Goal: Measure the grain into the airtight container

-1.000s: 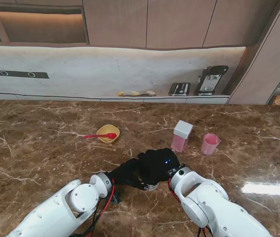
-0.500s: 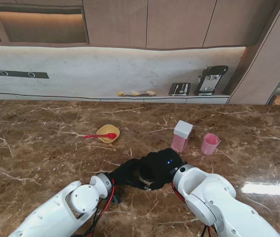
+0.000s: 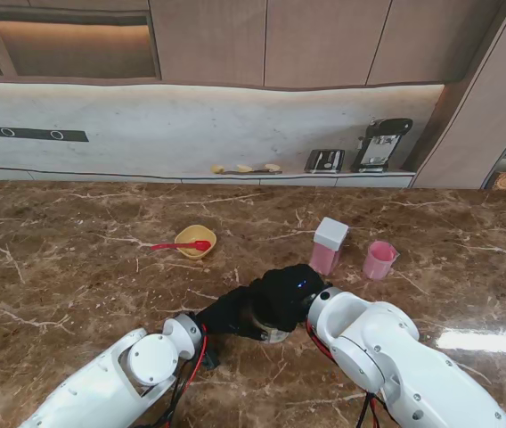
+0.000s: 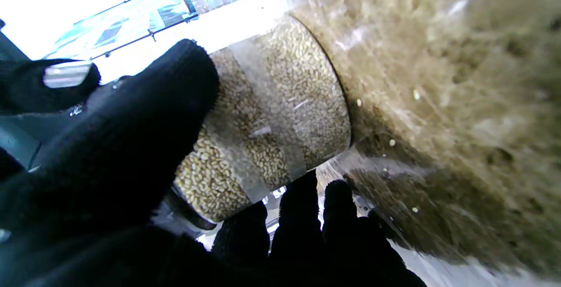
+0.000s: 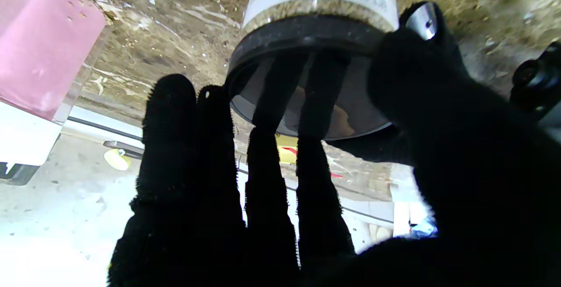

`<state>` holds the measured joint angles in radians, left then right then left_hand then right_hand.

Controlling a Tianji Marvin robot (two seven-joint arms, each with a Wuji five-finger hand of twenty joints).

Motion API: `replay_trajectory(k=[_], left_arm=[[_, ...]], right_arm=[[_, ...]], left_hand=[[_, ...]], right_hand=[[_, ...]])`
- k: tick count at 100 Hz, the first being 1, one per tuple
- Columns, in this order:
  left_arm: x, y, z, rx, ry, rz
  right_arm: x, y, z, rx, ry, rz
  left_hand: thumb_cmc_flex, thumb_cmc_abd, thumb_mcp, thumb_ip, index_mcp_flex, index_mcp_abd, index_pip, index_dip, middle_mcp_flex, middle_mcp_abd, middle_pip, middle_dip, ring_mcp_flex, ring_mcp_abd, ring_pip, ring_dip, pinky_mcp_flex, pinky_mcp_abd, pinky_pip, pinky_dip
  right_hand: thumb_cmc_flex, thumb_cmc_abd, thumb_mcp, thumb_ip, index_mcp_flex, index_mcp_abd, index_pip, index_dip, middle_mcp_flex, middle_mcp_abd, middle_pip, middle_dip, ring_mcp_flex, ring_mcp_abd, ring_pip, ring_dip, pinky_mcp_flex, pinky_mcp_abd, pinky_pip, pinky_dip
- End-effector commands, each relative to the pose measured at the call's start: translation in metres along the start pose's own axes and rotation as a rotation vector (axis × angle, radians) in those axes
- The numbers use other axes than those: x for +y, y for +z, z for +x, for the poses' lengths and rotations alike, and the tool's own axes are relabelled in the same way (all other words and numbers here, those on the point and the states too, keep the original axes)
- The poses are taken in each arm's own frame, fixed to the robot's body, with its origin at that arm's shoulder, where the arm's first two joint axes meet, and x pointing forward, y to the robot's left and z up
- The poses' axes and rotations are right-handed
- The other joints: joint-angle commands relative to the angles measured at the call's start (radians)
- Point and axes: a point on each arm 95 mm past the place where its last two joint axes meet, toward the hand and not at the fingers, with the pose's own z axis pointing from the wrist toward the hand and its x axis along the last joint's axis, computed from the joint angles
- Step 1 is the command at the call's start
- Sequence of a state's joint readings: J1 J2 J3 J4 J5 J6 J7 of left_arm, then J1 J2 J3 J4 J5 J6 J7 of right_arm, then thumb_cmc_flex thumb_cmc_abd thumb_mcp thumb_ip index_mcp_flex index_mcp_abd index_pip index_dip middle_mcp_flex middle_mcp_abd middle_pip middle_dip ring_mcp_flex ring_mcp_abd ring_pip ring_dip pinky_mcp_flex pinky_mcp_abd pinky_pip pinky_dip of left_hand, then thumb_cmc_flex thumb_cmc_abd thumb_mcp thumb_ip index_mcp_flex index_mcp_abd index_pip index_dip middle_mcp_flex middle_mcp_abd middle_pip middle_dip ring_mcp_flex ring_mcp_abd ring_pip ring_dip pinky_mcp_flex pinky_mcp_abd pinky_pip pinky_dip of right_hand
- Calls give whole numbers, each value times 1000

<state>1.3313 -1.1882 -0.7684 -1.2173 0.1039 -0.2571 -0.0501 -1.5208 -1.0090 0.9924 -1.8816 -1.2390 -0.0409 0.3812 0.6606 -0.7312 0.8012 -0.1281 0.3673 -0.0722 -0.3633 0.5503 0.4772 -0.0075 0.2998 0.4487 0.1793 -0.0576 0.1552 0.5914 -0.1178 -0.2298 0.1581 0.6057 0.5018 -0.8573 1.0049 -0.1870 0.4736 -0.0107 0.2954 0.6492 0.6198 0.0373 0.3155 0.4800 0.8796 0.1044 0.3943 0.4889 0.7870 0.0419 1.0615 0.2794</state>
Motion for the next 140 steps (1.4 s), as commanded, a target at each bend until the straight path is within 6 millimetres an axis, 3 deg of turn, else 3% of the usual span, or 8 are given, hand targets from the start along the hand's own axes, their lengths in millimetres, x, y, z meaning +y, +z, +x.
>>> replay_trajectory(k=[1,21,57,85,97,111,132,140], left_arm=[[19,-7,-20,-59,-21,-35],[24,-4,-22,-46,-86,-23],[24,-4,-24,-46,-87,-5],[23,-4,-25,-43,-86,0],[22,-4,-25,-44,-84,2],[22,-5,-26,-45,-83,4],[21,-5,-26,-45,-82,0],[21,-5,-26,-44,-80,-1]], right_arm=[[-17,1,2,-5,26,39],[-21,2,3,-15,49,32],[-28,6,5,-55,85,-27],[-20,1,5,-86,12,-114],[-11,-7,3,-98,-38,-129],[-4,-12,0,-64,-44,-85],[-4,-10,0,-13,-30,33],[-7,-5,0,-10,-25,44]], left_hand=[[60,69,100,17,-34,-47,912,-37,80,-102,15,-36,65,114,58,-35,48,319,141,26],[63,38,117,19,-146,-51,860,-78,111,-125,12,-111,61,79,34,-72,51,300,152,17],[55,42,111,14,-118,-53,892,-69,135,-115,84,-63,74,98,52,-54,50,303,151,18],[50,45,105,13,-113,-52,897,-65,130,-111,75,-53,74,105,54,-48,48,309,154,22],[47,49,102,13,-111,-50,898,-64,129,-109,72,-50,74,107,54,-46,48,310,154,22],[46,51,99,13,-112,-51,897,-63,129,-111,71,-49,75,106,53,-46,48,311,155,23],[45,53,95,13,-110,-47,899,-61,129,-113,71,-46,77,107,53,-45,49,311,159,27],[45,53,93,14,-110,-48,900,-60,130,-115,72,-45,79,107,54,-44,49,312,162,28]], right_hand=[[53,34,119,39,88,-46,139,72,85,-36,129,61,89,-93,97,52,44,-71,47,-16],[23,48,112,35,99,-25,151,83,113,-34,143,68,136,-93,110,57,89,-82,71,-27],[-166,150,36,30,114,30,144,46,206,1,150,33,296,-92,156,67,224,-93,200,-40],[-365,435,-352,106,4,27,64,-47,114,-15,67,-33,164,-36,64,35,104,-30,135,-95],[-383,412,-340,121,-30,11,23,-44,13,-32,11,-43,-49,-39,-49,-18,-107,42,-44,-25],[-157,259,-356,129,-49,28,-18,-46,-50,-34,-19,-46,-162,-41,-79,-51,-203,41,-110,18],[43,188,-371,119,-88,27,-87,-80,-107,-21,-60,-74,-200,-16,-118,-90,-217,45,-148,31],[13,59,-26,58,-57,14,-48,-69,-81,-15,-35,-69,-140,-22,-81,-81,-166,28,-111,20]])
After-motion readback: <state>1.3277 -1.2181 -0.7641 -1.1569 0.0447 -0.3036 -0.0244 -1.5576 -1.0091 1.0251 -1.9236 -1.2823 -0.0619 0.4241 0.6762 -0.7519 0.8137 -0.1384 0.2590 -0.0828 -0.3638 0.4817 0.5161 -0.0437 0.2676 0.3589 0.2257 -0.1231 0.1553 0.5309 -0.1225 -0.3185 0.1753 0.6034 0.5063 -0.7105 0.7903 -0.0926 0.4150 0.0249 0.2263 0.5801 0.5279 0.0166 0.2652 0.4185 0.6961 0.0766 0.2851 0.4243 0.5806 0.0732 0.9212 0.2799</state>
